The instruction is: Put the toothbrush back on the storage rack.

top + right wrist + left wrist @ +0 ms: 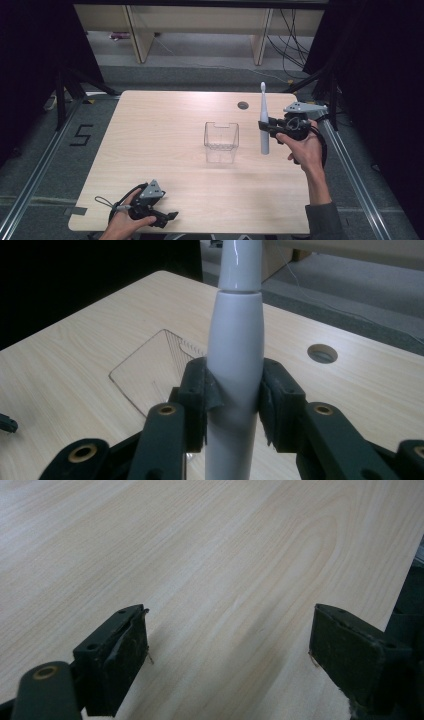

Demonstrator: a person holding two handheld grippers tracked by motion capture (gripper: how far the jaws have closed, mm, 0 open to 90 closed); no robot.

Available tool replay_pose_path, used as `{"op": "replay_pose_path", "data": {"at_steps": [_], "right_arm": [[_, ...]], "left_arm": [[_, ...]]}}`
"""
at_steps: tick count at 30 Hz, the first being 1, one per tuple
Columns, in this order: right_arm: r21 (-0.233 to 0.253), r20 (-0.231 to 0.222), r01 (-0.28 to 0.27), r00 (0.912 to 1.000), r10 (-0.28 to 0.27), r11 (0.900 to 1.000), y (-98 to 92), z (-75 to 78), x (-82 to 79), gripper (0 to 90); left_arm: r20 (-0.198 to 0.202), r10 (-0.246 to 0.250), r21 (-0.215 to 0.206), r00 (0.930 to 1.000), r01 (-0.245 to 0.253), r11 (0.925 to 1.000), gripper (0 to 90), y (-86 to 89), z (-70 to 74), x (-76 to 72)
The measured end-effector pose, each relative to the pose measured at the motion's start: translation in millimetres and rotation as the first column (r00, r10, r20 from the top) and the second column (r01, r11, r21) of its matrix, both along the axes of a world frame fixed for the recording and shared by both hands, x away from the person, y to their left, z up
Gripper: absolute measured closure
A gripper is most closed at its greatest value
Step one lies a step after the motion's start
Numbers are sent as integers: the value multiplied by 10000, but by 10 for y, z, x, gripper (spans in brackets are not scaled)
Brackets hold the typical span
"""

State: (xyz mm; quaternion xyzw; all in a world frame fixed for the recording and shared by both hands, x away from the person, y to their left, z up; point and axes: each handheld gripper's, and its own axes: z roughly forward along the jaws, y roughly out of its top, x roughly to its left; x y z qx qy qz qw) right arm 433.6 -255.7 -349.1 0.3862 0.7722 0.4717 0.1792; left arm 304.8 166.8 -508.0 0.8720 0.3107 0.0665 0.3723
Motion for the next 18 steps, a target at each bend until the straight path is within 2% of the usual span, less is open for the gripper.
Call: {"op": "replay_pose_path", "data": {"at_steps": [1,2,3,4,6,8,10,13,14,16,17,18], "right_arm": [[-78,158,-68,9999,70,9999,6,10,13,666],[51,59,-110,9999,110,9999,29,21,15,666],[190,100,12,9999,-14,9998,52,26,17,666],[54,70,-119,9999,119,9999,50,42,26,666],[207,126,-110,9999,108,9997,82,45,37,666],[134,233,-210,9995,206,9997,101,59,54,666],[304,171,-272,9995,267,9992,132,73,59,666],[150,314,-325,9990,320,9994,157,112,74,666],[357,59,-218,9997,216,9991,181,123,57,666],[228,181,-321,9993,317,9992,186,134,68,666],[330,58,-307,9995,305,9990,216,153,62,666],[231,280,-497,9984,490,9985,223,151,86,666]], "left_arm": [[-4,0,4,10000,0,10000,150,0,0,-1],[50,-79,185,10000,78,9998,150,11,6,7],[50,-31,147,10000,30,9999,150,9,4,5],[44,-49,132,10000,49,9999,150,9,5,4],[51,-48,149,10000,47,9999,150,10,6,5],[52,-49,144,10000,48,9999,150,9,6,3],[38,-40,91,10000,40,10000,150,4,5,1],[10,-37,18,10000,37,10000,150,-1,2,1],[7,-30,8,10000,30,10000,150,-2,1,1],[-1,-37,5,10000,37,10000,150,-2,1,1],[-3,-36,10,10000,36,10000,150,-2,0,1],[-3,-38,13,10000,38,10000,150,-2,-1,1]]}}
